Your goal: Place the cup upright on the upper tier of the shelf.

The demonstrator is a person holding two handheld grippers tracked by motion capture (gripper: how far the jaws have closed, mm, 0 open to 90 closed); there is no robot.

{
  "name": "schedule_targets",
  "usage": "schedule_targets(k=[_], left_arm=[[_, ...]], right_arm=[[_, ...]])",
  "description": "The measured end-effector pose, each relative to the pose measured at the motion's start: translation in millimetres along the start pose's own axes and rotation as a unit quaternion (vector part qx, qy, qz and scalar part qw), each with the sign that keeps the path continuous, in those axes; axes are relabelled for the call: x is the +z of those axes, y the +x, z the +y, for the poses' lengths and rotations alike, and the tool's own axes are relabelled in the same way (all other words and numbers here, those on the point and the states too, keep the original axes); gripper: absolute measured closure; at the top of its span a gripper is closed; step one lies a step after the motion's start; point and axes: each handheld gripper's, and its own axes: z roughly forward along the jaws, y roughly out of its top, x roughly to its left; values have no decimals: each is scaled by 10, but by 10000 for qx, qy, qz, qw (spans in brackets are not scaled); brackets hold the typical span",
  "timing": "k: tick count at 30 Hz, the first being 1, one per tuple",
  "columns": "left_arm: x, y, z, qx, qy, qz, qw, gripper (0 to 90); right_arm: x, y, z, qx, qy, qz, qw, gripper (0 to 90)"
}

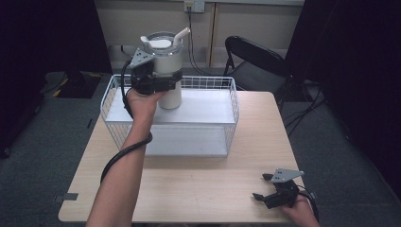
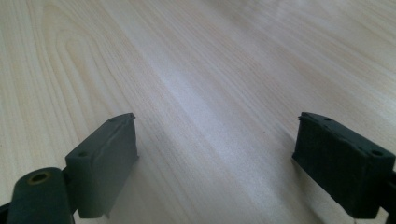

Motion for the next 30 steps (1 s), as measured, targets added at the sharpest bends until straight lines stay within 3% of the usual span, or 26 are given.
schedule_targets(k=[5, 10, 18, 23, 30], left_arm=[[-5, 8, -27, -107, -70, -21, 9999, 91], [-5, 10, -50, -54, -1, 14, 10000, 90], [-1, 11, -76, -109, -85, -3, 9999, 89], [-13, -18, -95, 112, -90, -50, 9999, 89], [-14, -18, -119, 100, -165, -78, 9998, 89]], right_arm=[[0, 0, 0, 0, 0, 0, 10000, 125], [1, 0, 0, 2, -5, 0, 10000, 125], [1, 0, 0, 0, -6, -1, 10000, 125], [1, 1, 0, 0, -5, -2, 10000, 125], [1, 2, -1, 1, -3, -3, 10000, 125]])
